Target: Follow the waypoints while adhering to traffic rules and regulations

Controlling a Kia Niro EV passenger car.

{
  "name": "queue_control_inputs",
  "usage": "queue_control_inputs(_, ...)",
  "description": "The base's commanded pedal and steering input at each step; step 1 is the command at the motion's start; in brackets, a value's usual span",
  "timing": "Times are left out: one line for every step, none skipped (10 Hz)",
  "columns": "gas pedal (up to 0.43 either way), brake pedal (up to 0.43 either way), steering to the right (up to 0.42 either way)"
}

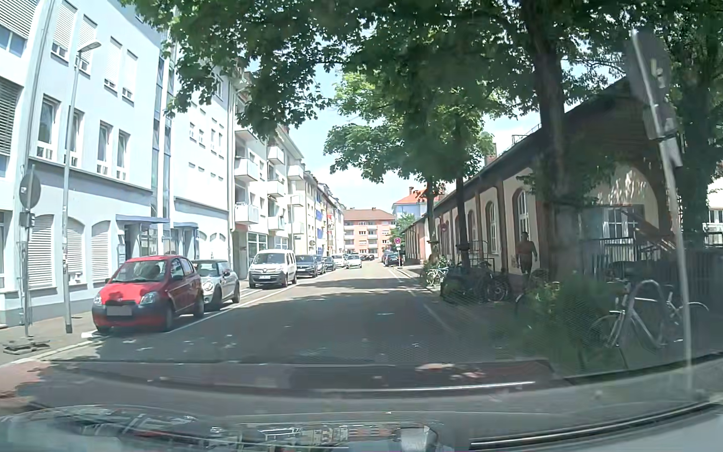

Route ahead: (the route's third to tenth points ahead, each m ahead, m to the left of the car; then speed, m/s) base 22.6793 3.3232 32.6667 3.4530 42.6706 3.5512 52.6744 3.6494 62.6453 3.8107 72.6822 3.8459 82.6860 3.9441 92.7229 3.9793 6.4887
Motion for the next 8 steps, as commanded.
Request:
queue_control_inputs(0.067,0.0,-0.004)
queue_control_inputs(0.067,0.0,-0.004)
queue_control_inputs(0.067,0.0,-0.004)
queue_control_inputs(0.067,0.0,-0.004)
queue_control_inputs(0.067,0.0,-0.002)
queue_control_inputs(0.067,0.0,0.0)
queue_control_inputs(0.067,0.0,0.0)
queue_control_inputs(0.067,0.0,-0.002)
